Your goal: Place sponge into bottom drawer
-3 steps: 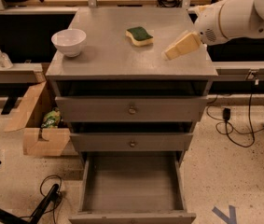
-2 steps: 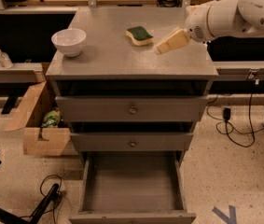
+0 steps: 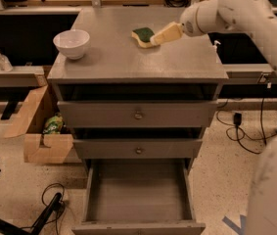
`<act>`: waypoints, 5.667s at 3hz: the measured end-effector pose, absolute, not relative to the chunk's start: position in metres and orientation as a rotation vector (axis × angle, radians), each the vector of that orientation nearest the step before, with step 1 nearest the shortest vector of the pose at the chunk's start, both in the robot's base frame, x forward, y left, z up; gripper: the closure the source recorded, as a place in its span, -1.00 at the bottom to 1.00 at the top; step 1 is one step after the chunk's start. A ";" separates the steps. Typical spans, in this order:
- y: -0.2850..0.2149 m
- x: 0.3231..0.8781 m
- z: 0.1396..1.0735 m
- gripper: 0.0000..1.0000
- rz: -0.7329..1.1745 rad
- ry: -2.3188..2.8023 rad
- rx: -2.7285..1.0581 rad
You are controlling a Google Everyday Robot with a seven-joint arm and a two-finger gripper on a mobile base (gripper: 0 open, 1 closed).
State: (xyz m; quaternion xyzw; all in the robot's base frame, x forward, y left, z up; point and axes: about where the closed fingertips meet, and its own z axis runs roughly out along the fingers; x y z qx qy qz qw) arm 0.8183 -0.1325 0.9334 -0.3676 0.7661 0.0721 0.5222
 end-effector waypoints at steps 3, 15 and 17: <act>-0.106 0.928 0.869 -1.00 0.228 1.864 -0.686; -0.020 0.912 0.878 -1.00 0.207 1.944 -0.769; 0.007 0.928 0.874 -1.00 0.253 2.021 -0.782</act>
Offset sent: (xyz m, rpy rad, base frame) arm 0.1227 0.0272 -0.0584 0.0776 -0.0032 -0.1152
